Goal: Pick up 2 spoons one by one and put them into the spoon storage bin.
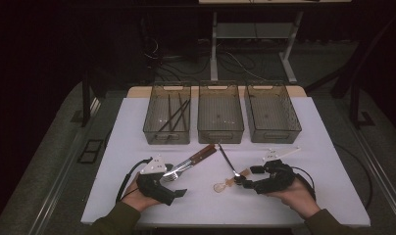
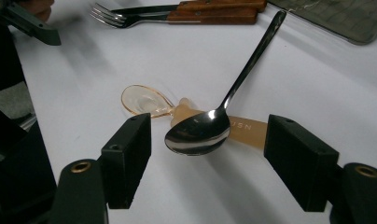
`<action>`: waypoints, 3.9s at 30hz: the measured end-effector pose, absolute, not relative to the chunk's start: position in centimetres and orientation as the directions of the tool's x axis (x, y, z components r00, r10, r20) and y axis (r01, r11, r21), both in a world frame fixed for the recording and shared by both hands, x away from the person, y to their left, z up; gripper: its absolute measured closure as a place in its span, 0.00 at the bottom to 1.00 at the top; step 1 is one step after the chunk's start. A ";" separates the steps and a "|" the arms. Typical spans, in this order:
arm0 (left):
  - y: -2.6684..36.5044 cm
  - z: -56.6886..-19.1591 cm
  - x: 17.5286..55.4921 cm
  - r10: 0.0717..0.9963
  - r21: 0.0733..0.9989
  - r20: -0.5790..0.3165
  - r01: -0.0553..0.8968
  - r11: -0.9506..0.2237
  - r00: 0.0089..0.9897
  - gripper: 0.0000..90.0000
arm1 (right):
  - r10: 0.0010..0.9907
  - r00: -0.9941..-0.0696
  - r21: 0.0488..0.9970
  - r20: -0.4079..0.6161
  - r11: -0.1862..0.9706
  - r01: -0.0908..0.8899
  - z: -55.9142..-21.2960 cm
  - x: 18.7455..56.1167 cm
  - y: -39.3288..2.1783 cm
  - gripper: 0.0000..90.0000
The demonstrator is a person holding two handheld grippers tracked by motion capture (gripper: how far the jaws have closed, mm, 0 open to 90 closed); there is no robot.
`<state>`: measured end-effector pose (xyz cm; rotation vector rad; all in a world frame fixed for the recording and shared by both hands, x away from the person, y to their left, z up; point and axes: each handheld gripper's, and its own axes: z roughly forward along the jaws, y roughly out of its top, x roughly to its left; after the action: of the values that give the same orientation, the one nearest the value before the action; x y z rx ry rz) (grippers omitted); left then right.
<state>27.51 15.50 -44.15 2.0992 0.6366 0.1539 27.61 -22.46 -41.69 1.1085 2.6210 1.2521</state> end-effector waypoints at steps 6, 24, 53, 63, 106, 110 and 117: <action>15.4 -44.2 27.5 0.495 0.805 -0.130 0.383 -0.453 0.859 0.00 | 0.627 -0.743 0.671 0.233 0.450 0.590 -42.4 27.5 -21.2 0.35; 15.4 -44.1 27.5 0.494 0.806 -0.129 0.381 -0.453 0.860 0.00 | 0.672 -0.731 0.655 0.116 0.501 0.565 -43.1 27.1 -19.6 0.44; 15.4 -44.1 27.5 0.493 0.806 -0.127 0.379 -0.454 0.861 0.00 | 0.683 -0.722 0.653 0.111 0.497 0.571 -43.3 27.4 -20.0 0.58; 15.4 -44.1 27.5 0.494 0.806 -0.127 0.379 -0.454 0.860 0.00 | 0.689 -0.716 0.664 0.112 0.484 0.570 -43.0 27.5 -20.3 0.60; 15.4 -44.1 27.4 0.490 0.809 -0.131 0.378 -0.450 0.862 0.00 | 0.597 -0.777 0.734 0.199 0.435 0.522 -41.0 26.9 -21.8 0.97; 15.4 -44.1 27.4 0.490 0.809 -0.130 0.378 -0.450 0.862 0.00 | 0.582 -0.788 0.746 0.201 0.430 0.508 -40.5 26.6 -22.0 0.97; 15.4 -44.1 27.4 0.489 0.810 -0.131 0.377 -0.449 0.862 0.00 | 0.548 -0.807 0.774 0.223 0.404 0.488 -39.5 26.5 -22.7 0.97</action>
<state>27.44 15.44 -44.09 2.0914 0.6284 0.1499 26.54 -22.70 -39.53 0.9515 2.5756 1.3846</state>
